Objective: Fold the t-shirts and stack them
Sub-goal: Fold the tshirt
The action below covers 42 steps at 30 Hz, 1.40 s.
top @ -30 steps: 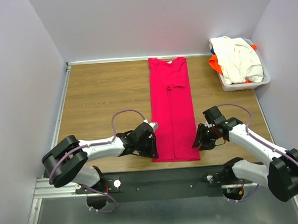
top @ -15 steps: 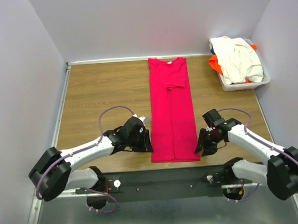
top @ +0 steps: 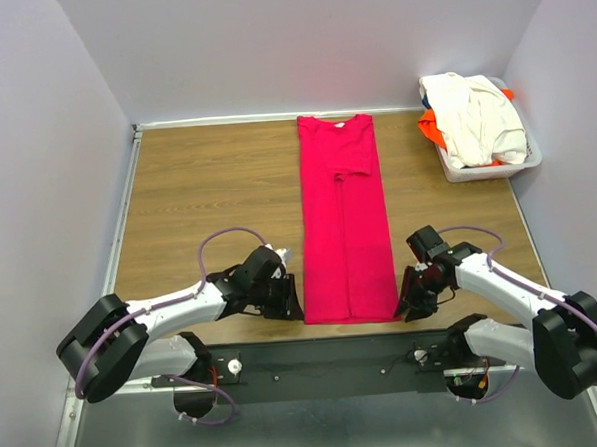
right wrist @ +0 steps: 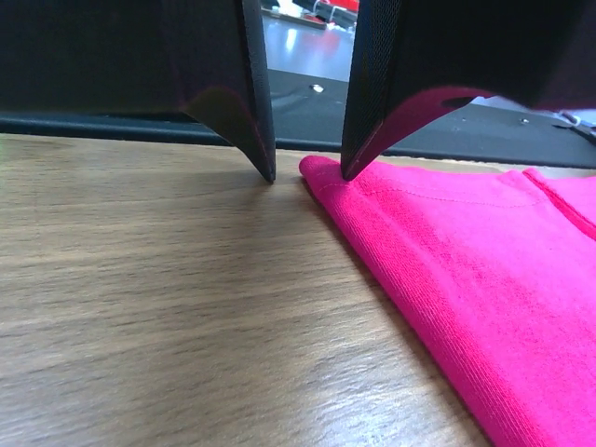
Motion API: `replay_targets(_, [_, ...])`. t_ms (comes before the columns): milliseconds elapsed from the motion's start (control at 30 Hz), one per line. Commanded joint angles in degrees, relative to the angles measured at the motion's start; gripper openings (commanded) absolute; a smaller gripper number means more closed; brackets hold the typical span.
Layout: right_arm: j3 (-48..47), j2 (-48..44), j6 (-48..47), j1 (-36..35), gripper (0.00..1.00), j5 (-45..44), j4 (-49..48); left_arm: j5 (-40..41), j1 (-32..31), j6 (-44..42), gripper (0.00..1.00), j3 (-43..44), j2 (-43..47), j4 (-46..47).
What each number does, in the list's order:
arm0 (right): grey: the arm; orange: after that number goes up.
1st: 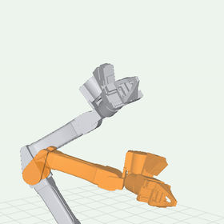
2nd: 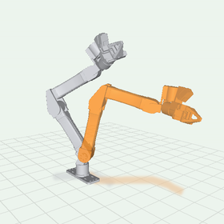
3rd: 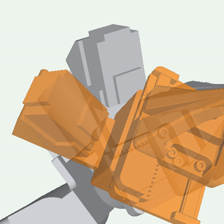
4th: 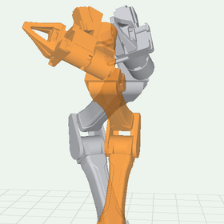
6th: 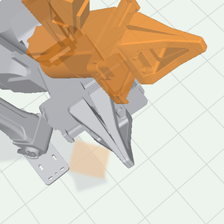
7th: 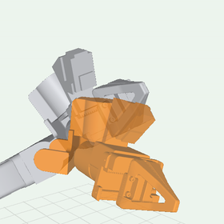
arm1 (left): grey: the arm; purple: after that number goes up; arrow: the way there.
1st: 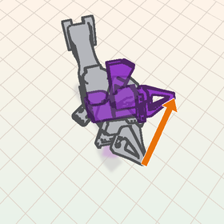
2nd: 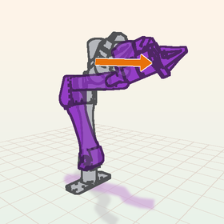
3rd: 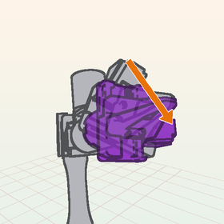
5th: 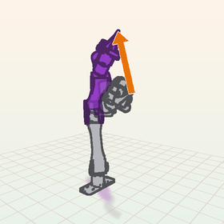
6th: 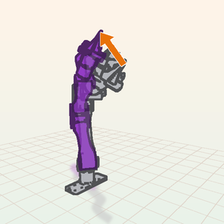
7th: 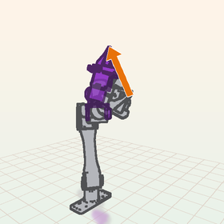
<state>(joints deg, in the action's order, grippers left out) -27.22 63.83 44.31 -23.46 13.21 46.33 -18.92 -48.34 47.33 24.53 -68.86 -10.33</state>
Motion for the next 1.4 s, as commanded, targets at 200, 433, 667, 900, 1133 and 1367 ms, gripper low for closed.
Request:
replay_targets(200, [2.3, -0.7, 2.3, -0.2, 0.39, 1.1, -2.7, -2.0, 0.1, 1.5, 0.48, -2.2, 1.7, 5.2])
replay_targets(433, [1.6, -1.9, 2.9, -0.2, 0.38, 0.8, -2.9, -1.9, -0.3, 2.0, 0.49, -2.3, -0.1, 7.5])
replay_targets(667, [1.7, -3.4, 3.5, -0.2, 0.36, 0.7, -3.1, -1.9, -2.4, 2.9, 0.48, -1.8, -4.1, 10.0])
replay_targets(900, [1.6, -3.6, 3.1, -0.2, 0.35, 0.6, -3.3, -1.1, -3.1, 3.0, 0.43, -1.5, -7.1, 10.0])
replay_targets(1133, [0.9, -3.6, 1.8, -0.2, 0.23, 0.5, -3.9, -1.1, -3.2, 2.9, 0.21, -0.5, -8.0, 10.0])
replay_targets(1367, [-0.1, -5.6, 0.0, -0.4, 0.00, 2.4, -4.4, 1.0, -3.3, -0.1, 0.00, 2.6, -6.8, 3.5])
